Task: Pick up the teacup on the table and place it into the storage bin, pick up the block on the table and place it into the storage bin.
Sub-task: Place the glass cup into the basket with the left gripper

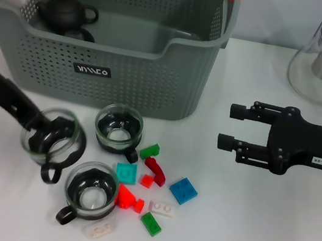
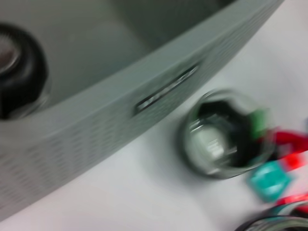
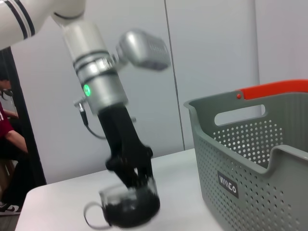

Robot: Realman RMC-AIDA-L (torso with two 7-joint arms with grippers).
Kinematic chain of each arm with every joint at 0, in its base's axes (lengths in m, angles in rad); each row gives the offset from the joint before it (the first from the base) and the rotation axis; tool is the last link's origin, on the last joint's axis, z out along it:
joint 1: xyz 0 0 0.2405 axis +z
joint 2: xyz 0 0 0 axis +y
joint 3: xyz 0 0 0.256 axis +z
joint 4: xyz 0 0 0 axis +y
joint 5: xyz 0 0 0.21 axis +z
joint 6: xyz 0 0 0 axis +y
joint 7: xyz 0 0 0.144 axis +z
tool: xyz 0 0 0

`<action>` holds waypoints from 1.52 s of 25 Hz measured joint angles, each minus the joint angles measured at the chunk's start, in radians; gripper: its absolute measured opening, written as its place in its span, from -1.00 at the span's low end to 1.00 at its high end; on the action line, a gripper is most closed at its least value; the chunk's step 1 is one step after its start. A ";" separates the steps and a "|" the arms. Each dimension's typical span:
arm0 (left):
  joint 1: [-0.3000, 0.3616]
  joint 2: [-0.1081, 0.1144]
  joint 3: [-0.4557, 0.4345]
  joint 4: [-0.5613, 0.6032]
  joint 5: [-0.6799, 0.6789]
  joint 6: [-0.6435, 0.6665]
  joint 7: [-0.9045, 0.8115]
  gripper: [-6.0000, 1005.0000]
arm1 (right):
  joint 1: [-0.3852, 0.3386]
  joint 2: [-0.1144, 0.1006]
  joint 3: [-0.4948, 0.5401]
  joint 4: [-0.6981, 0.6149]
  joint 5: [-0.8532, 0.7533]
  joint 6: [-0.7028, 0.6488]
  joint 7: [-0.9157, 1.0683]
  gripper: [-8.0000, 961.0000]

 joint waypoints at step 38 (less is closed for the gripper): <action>-0.499 0.137 0.155 -0.669 0.114 -0.933 -0.255 -0.89 | -0.029 -0.009 -0.009 0.055 -0.008 -0.035 0.028 0.50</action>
